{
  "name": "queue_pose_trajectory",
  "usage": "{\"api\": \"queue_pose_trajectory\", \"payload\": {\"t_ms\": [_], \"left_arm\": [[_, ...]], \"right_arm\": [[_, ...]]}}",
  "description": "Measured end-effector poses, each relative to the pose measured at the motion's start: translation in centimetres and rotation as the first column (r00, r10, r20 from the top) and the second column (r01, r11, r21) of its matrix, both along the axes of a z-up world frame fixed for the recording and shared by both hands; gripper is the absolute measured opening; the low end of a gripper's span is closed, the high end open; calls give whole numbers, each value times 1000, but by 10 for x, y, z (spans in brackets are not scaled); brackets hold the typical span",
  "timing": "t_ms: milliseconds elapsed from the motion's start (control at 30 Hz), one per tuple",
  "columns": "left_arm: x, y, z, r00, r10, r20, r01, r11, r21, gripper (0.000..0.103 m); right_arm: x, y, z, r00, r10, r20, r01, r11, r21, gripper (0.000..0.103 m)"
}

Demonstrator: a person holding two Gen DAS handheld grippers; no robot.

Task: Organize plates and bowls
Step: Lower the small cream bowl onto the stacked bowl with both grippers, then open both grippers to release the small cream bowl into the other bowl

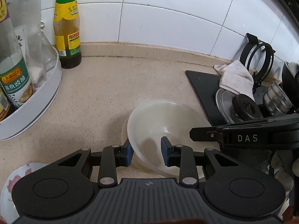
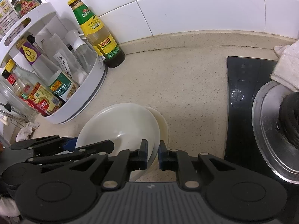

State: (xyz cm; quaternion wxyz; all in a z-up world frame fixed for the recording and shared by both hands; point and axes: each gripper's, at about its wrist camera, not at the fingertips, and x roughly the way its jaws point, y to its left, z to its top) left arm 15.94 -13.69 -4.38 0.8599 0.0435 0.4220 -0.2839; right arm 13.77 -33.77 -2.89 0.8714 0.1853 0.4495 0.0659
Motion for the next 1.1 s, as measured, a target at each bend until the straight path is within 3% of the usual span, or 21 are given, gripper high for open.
{"api": "queue_pose_trajectory", "payload": {"t_ms": [1100], "left_arm": [[2, -2, -8, 1000, -17, 1, 17, 999, 29, 37]], "right_arm": [[2, 12, 0, 1000, 16, 20, -15, 996, -84, 15]]}}
